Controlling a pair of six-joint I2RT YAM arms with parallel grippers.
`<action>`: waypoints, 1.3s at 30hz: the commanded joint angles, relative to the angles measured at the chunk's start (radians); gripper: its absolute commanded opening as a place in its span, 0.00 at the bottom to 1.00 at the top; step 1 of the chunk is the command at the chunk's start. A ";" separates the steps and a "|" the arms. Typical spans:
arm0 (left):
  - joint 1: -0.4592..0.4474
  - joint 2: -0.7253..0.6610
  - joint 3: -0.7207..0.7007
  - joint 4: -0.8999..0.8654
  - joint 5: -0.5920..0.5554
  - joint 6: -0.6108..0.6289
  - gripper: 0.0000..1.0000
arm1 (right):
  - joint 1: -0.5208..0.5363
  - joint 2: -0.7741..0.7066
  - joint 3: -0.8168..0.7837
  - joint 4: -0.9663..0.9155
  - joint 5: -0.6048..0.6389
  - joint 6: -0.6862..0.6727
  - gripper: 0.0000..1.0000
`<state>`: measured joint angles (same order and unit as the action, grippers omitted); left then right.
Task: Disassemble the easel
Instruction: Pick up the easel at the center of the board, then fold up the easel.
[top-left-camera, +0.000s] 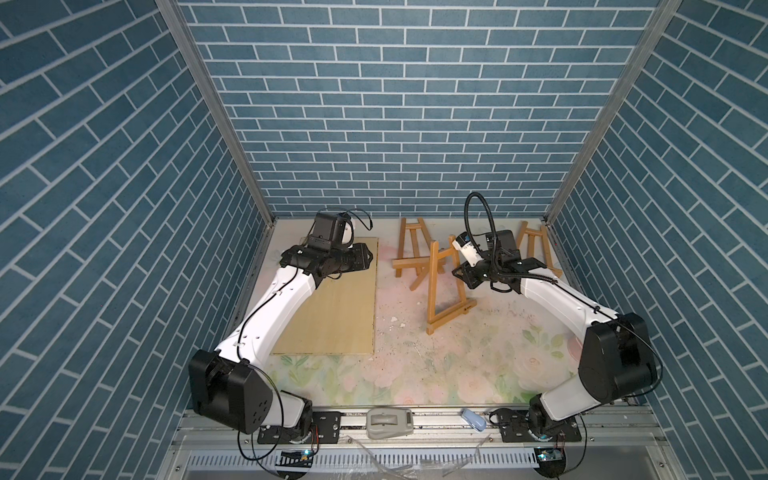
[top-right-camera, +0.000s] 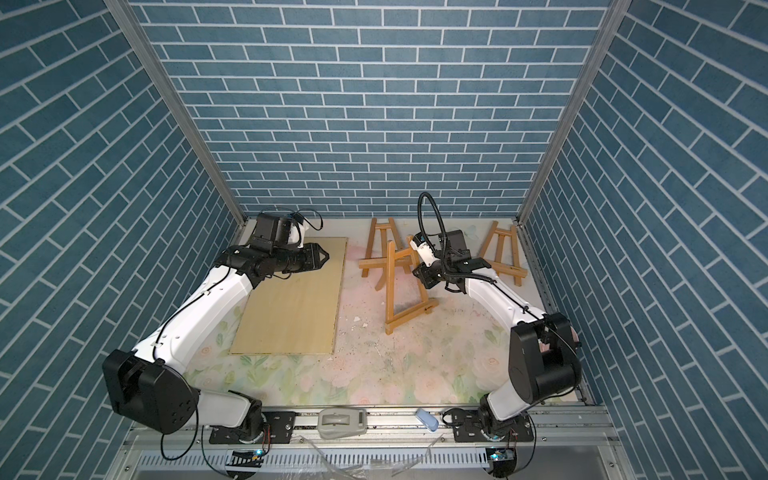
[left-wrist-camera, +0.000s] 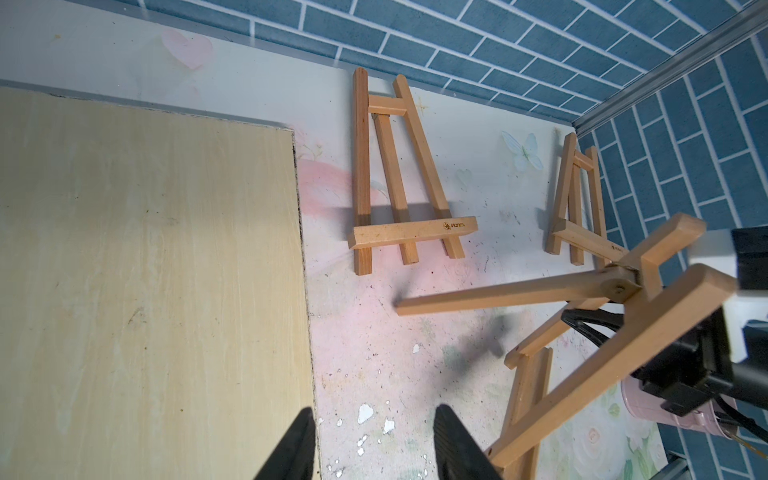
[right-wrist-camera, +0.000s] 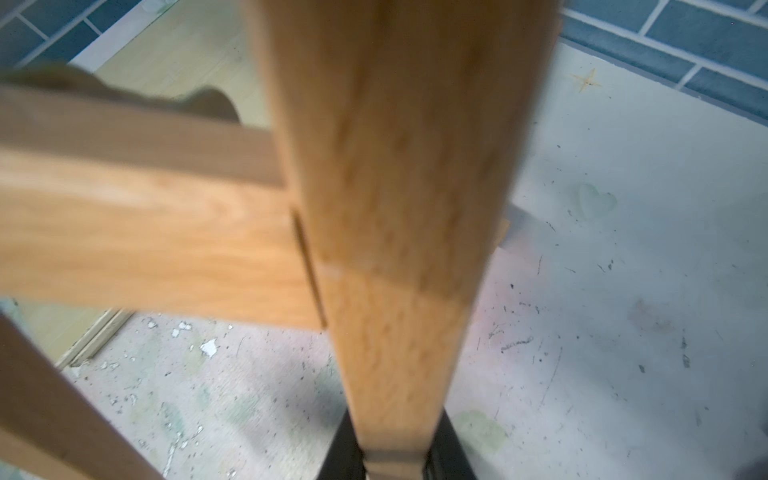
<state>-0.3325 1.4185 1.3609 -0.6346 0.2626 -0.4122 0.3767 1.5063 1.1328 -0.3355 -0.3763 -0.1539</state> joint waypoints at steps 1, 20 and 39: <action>-0.023 0.006 0.046 -0.003 0.012 -0.001 0.47 | 0.000 -0.148 0.030 -0.024 -0.015 0.064 0.12; -0.220 0.356 0.332 0.127 0.150 -0.035 0.47 | 0.008 -0.306 0.205 -0.342 0.142 0.216 0.09; -0.098 0.298 0.394 -0.084 0.091 0.123 0.47 | 0.007 -0.333 0.263 -0.879 0.517 0.321 0.10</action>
<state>-0.4477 1.7393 1.7428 -0.6735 0.3527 -0.3202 0.3813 1.2076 1.3464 -1.1294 0.0929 0.0925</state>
